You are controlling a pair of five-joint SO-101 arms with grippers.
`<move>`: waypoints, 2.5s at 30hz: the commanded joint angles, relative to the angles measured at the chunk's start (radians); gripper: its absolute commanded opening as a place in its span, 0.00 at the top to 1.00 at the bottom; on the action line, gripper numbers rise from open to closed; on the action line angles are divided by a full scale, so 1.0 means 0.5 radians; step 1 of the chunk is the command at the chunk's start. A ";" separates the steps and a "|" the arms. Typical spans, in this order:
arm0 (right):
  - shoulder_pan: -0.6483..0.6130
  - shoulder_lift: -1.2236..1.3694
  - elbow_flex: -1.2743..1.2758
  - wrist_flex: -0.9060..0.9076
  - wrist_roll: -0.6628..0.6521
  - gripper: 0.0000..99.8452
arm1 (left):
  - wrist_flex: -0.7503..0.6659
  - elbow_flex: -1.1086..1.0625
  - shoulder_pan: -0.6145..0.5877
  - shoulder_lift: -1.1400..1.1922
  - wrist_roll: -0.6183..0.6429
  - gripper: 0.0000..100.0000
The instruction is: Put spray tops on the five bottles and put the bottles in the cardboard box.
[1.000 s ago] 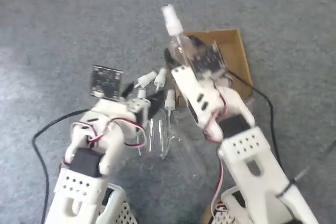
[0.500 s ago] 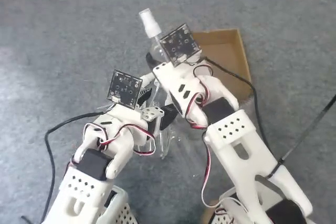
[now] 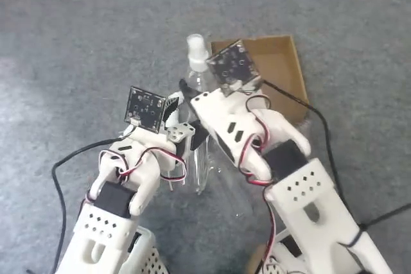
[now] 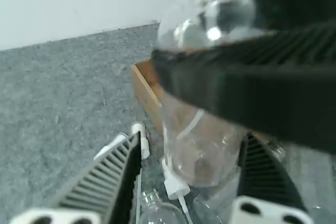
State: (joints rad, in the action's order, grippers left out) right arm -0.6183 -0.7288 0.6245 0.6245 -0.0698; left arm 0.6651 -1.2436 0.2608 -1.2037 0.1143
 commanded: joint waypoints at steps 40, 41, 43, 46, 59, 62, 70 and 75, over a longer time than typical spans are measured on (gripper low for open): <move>0.582 1.748 -0.752 -1.247 -0.101 0.99 | -0.264 -0.048 -0.328 0.000 -0.021 0.99; 0.582 1.778 -0.755 -1.281 -0.101 0.99 | -0.264 -0.048 -0.328 0.000 -0.021 0.99; 0.582 1.843 -0.755 -1.386 -0.101 0.99 | -0.264 -0.048 -0.328 0.000 -0.021 0.99; 0.582 1.935 -0.755 -1.508 -0.104 0.99 | -0.264 -0.048 -0.328 0.000 -0.021 0.99; 0.634 2.122 -0.755 -1.671 -0.104 0.99 | -0.264 -0.048 -0.328 0.000 -0.018 0.99; 0.658 2.183 -0.755 -1.751 -0.104 0.99 | -0.258 -0.051 -0.276 0.000 -0.021 0.99; 0.634 2.248 -0.755 -1.809 -0.104 0.99 | -0.264 -0.081 -0.242 -0.015 -0.021 0.99; 0.634 2.254 -0.752 -1.797 -0.104 0.99 | -0.264 -0.081 -0.242 -0.015 -0.021 0.99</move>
State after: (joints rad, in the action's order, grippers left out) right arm -0.2992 0.4173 0.2869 -0.2516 -0.1174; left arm 0.5562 -1.2927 0.1366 -1.2022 0.1097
